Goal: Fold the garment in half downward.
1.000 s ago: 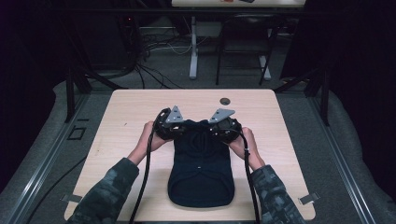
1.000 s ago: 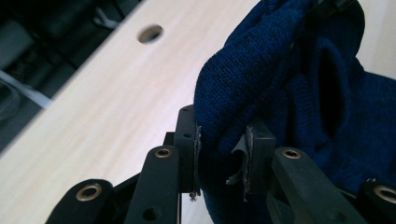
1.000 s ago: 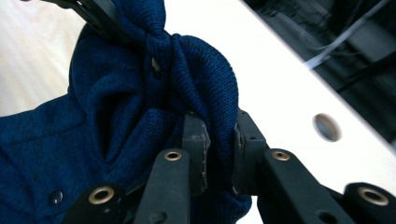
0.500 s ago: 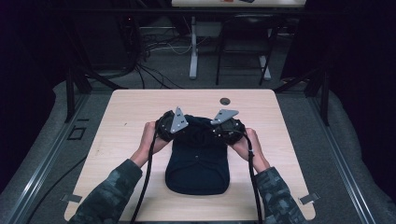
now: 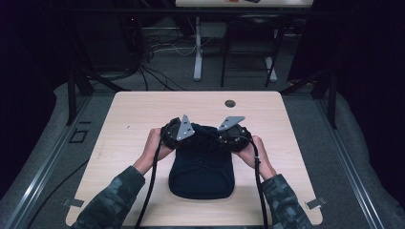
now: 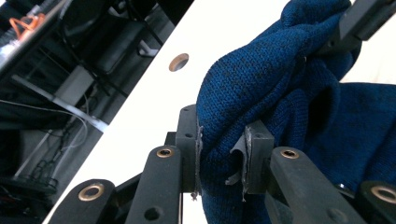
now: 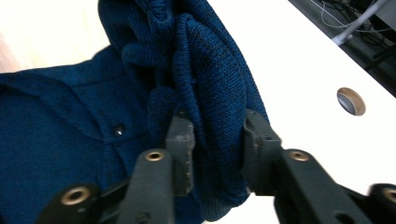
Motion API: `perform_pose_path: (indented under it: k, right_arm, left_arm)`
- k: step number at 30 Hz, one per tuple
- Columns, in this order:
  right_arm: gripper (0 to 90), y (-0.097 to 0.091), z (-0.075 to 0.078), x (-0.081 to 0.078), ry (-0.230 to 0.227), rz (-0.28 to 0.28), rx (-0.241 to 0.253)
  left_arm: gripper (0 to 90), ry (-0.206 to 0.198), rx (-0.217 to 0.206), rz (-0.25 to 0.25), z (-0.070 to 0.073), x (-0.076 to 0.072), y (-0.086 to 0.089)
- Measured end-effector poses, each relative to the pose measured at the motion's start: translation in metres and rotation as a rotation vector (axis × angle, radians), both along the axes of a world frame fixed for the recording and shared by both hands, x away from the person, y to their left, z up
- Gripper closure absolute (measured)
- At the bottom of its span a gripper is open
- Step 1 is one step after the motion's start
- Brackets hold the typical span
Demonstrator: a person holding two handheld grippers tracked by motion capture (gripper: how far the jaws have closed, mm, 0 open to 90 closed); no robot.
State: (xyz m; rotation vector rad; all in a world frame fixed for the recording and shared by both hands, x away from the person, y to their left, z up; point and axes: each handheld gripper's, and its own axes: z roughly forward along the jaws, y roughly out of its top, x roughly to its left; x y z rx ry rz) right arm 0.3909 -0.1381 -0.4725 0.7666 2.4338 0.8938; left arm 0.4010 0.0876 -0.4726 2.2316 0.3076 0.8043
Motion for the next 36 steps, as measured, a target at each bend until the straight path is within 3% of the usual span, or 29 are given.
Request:
perform_pose_path:
  k: [4, 10, 12, 18, 28, 30, 36]
  right_arm:
    - [71.5, 0.000, 0.000, -0.004, 0.000, 0.017, 0.004]
    - [72.4, 0.001, 0.002, -0.009, -0.013, 0.028, 0.006]
    - [72.5, 0.001, 0.002, -0.010, -0.019, 0.028, 0.021]
    - [72.9, 0.004, 0.006, -0.013, -0.027, 0.041, 0.006]
    - [72.2, 0.007, 0.005, -0.022, -0.027, 0.070, 0.006]
    - [72.3, 0.006, 0.004, -0.024, -0.013, 0.076, 0.012]
    - [72.2, 0.003, -0.001, -0.030, -0.002, 0.086, 0.038]
  left_arm:
    - [70.7, 0.053, -0.022, -0.009, 0.000, -0.001, 0.005]
    - [55.6, 0.139, -0.022, -0.005, -0.001, 0.001, 0.010]
    - [54.7, 0.169, -0.036, -0.007, -0.003, 0.001, 0.012]
    - [62.9, 0.191, -0.039, -0.009, -0.008, -0.002, 0.016]
    - [61.9, 0.223, -0.050, -0.014, -0.012, -0.009, 0.022]
    - [59.6, 0.255, -0.059, -0.013, -0.013, -0.009, 0.023]
    - [60.0, 0.254, -0.043, -0.023, -0.016, -0.017, 0.023]
